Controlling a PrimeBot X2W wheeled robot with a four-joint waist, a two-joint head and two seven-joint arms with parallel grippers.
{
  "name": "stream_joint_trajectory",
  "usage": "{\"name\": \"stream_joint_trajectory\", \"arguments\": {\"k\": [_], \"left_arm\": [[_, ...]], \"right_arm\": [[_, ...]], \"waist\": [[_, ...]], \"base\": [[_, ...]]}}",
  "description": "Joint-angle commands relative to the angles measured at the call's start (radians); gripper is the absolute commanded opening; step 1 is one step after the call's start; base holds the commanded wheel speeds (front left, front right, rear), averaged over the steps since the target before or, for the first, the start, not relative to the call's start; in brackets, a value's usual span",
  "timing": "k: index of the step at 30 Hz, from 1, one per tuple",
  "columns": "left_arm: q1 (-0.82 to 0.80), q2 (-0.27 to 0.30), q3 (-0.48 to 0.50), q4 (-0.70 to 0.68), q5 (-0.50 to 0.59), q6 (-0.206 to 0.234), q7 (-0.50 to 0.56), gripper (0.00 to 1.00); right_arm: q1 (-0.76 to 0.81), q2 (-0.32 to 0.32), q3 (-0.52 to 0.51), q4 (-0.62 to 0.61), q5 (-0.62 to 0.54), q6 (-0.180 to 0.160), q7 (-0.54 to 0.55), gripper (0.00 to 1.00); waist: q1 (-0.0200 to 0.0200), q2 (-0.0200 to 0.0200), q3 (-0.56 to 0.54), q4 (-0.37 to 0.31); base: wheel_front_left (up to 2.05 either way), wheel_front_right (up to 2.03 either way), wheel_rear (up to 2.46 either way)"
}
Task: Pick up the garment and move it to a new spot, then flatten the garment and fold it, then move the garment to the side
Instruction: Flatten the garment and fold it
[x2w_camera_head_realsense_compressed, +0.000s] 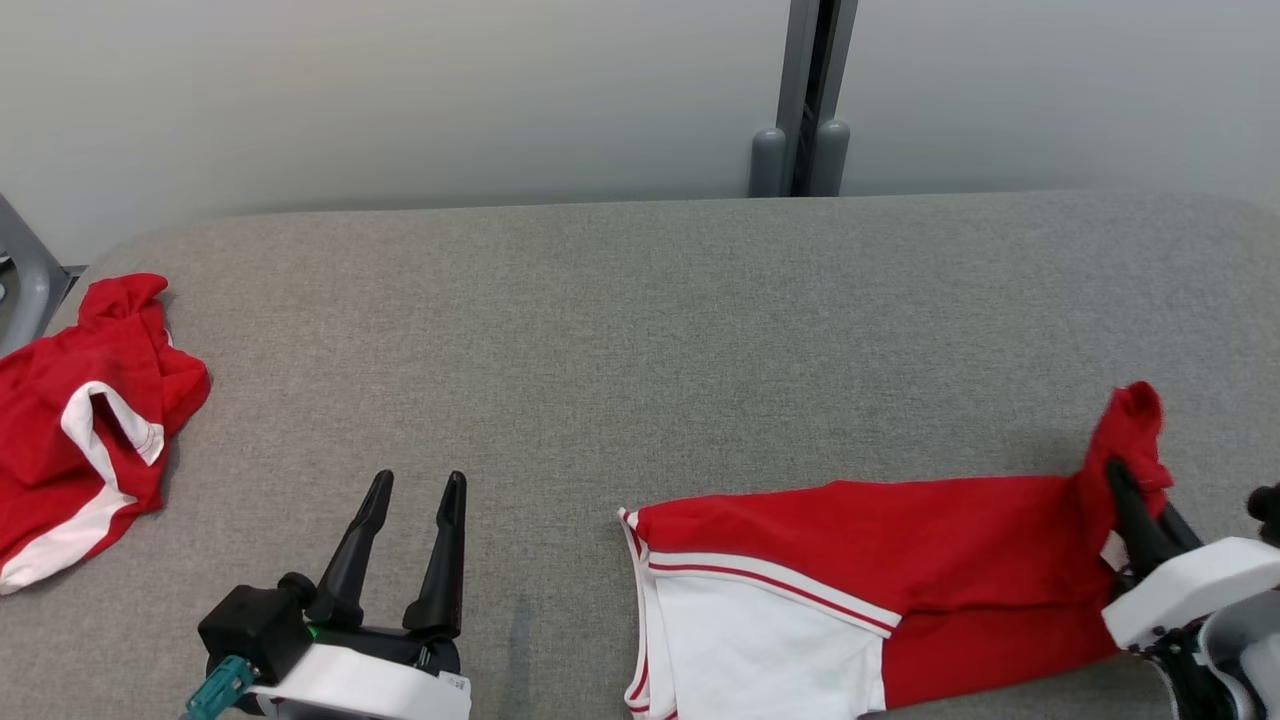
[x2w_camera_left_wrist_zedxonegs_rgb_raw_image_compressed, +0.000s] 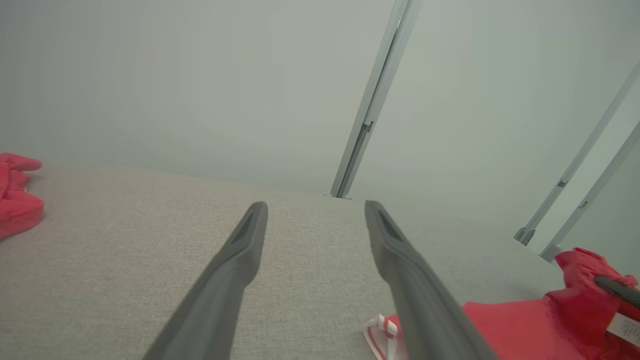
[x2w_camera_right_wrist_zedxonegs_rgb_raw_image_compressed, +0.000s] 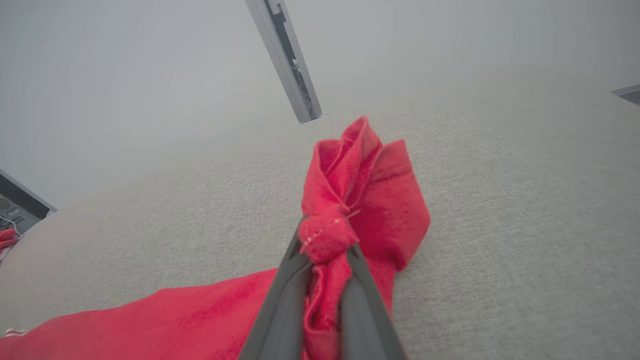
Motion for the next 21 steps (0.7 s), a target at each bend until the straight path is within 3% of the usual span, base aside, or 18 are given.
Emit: {"name": "stream_joint_trajectory", "arguments": {"k": [1,12,17,21], "left_arm": [[0.009,0.003,0.007,-0.005,-0.021,0.005,-0.003,1.00],[-0.017,0.004,0.027,0.006,-0.015,0.004,-0.003,1.00],[-0.041,0.003,0.057,-0.002,-0.056,0.003,-0.003,1.00],[-0.059,0.004,0.077,-0.003,-0.083,0.004,-0.003,1.00]], "right_arm": [[0.014,-0.002,0.030,-0.050,0.021,0.000,0.014,0.00],[0.080,0.035,0.195,-0.421,0.203,0.000,0.136,0.00],[0.096,0.101,0.249,-0.478,0.226,0.000,0.179,0.00],[0.091,0.142,0.289,-0.439,0.193,0.000,0.193,0.00]], "waist": [[0.0000,-0.0001,-0.008,-0.003],[0.0000,-0.0001,-0.013,0.005],[0.0000,-0.0001,0.008,0.023],[0.0000,-0.0001,0.024,0.041]], "base": [[0.00,0.00,0.00],[0.00,0.00,0.00],[0.00,0.00,0.00],[0.00,0.00,0.00]]}}
